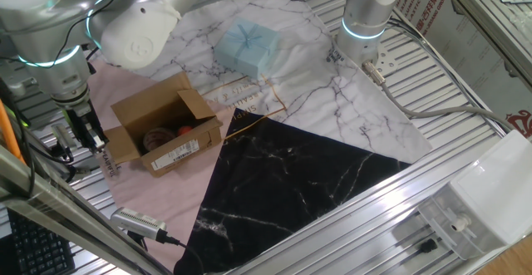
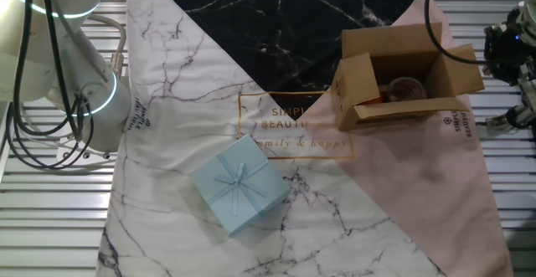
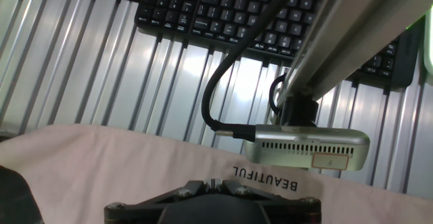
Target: Cover the box
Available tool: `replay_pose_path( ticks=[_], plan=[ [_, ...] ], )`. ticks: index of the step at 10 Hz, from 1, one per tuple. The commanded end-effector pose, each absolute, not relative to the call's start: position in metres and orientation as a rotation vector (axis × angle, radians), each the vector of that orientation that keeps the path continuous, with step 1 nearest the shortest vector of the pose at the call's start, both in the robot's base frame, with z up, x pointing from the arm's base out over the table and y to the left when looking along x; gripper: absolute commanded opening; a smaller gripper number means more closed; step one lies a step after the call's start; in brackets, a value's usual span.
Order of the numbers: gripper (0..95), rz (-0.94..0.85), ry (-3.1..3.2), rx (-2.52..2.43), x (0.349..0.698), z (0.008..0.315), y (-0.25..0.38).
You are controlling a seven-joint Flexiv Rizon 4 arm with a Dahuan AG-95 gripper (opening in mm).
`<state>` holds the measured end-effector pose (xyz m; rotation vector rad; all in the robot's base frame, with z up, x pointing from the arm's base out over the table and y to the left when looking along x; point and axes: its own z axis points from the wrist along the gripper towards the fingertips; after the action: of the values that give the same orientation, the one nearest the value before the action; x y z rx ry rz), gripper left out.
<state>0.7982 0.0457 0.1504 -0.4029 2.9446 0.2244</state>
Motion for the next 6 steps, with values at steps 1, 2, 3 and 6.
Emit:
replay_pose_path(
  ticks=[1, 2, 3, 6],
  plan=[
    [0.0, 0.224, 2.946, -0.41, 0.7987, 0.1505, 0.0458],
    [0.0, 0.226, 2.944, -0.411, 0.7987, 0.1505, 0.0459],
    [0.0, 0.228, 2.944, -0.409, 0.7987, 0.1507, 0.0459],
    [0.0, 0.232, 2.947, -0.409, 0.7987, 0.1507, 0.046]
  ],
)
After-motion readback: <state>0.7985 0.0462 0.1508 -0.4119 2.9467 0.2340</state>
